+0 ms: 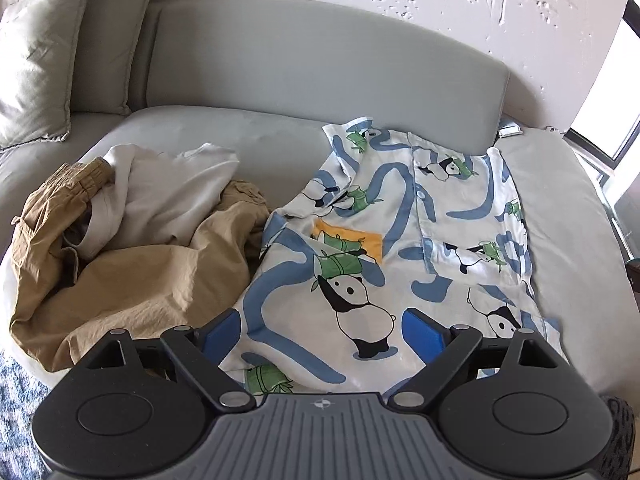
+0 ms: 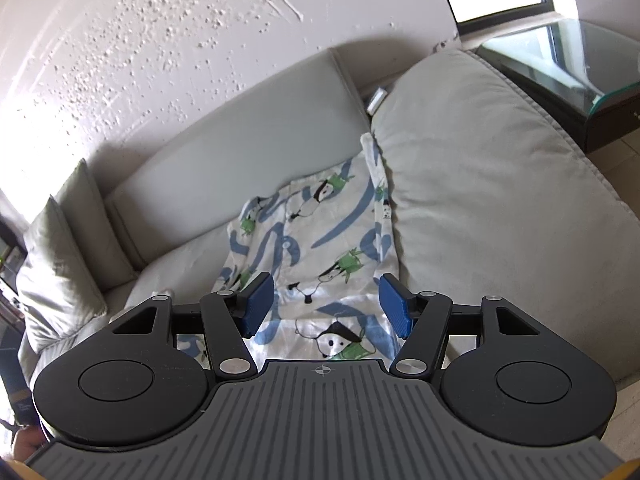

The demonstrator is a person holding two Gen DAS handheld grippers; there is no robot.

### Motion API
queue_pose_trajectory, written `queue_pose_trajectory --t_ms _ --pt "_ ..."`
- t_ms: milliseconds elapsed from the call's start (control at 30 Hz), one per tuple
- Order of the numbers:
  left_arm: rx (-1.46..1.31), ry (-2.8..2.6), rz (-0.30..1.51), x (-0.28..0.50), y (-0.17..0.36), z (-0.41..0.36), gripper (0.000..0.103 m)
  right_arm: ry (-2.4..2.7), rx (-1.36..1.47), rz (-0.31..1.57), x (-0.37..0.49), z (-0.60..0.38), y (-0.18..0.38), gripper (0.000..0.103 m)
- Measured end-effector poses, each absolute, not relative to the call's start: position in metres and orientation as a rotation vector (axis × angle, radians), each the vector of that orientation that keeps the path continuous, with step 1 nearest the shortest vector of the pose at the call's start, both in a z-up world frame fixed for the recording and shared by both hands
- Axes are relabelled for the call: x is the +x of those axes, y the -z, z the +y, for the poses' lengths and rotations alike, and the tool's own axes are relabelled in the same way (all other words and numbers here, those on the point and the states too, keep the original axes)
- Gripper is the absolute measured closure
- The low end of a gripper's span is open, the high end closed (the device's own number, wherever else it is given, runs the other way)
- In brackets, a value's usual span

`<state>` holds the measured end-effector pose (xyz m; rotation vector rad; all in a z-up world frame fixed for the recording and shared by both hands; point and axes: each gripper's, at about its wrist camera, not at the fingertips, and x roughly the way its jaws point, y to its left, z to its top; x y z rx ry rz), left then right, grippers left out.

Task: Fold clothes

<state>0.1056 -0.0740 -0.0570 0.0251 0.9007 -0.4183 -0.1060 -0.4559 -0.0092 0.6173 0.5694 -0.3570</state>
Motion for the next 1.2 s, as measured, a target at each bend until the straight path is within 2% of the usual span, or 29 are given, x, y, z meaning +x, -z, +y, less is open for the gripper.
queue_pose_trajectory --t_ms 567,800,867,1000,1033,1133,1200 --pt "-0.009 0.538 0.834 0.160 0.014 -0.112 0.015 0.272 0.450 0.502 -0.047 -0.449 -0.033 0.039" --pt "-0.121 0.520 0.879 0.248 0.018 -0.138 0.027 0.267 0.379 0.545 0.014 -0.469 -0.032 0.039" --pt "-0.139 0.514 0.908 0.280 0.026 -0.149 0.031 0.281 0.341 0.577 0.041 -0.481 -0.032 0.039" --pt "-0.285 0.523 1.062 0.352 0.065 -0.169 0.047 0.310 0.265 0.642 0.094 -0.506 -0.033 0.038" --pt "-0.321 0.519 1.095 0.368 0.078 -0.174 0.048 0.317 0.246 0.658 0.108 -0.512 -0.033 0.034" --pt "-0.374 0.491 1.159 0.407 0.111 -0.190 0.048 0.295 0.329 0.734 0.161 -0.547 -0.013 0.034" --pt "-0.391 0.478 1.199 0.429 0.130 -0.201 0.045 0.285 0.391 0.787 0.196 -0.576 0.007 0.034"
